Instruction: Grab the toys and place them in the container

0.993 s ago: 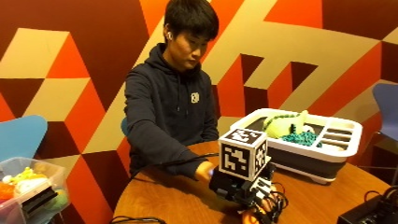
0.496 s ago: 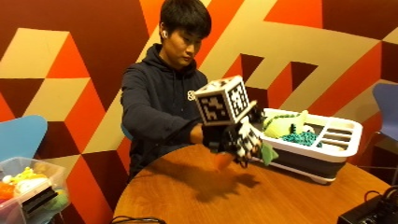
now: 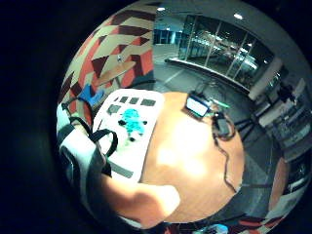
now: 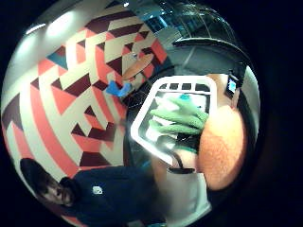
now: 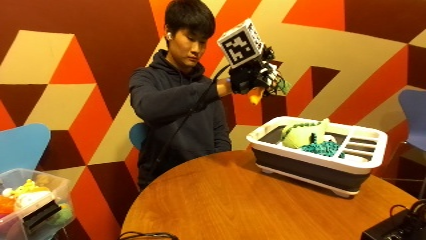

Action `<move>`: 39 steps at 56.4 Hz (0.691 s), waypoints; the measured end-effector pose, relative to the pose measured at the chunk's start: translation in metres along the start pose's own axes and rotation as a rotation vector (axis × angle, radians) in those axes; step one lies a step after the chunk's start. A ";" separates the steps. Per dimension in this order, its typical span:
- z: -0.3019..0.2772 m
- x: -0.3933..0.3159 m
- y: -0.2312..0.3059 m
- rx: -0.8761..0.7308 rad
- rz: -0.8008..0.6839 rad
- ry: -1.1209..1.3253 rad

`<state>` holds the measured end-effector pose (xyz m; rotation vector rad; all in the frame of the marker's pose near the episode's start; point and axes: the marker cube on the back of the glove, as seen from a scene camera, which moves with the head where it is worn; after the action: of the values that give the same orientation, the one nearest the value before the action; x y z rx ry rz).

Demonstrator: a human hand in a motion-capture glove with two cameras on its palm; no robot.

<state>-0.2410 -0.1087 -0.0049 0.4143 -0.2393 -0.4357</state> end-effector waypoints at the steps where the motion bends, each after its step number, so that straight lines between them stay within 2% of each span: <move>1: 0.006 -0.005 0.000 -0.012 -0.002 0.002; 10: 0.062 -0.034 0.010 -0.206 -0.018 0.009; 18: 0.083 -0.033 0.021 -0.405 -0.075 -0.004; 22: 0.071 -0.019 0.018 -0.364 -0.058 -0.016; 27: 0.044 0.016 0.008 -0.265 0.035 -0.083; 39: 0.011 0.059 0.042 -0.160 0.080 -0.141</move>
<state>-0.1773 -0.1046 0.0318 0.2162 -0.3537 -0.4025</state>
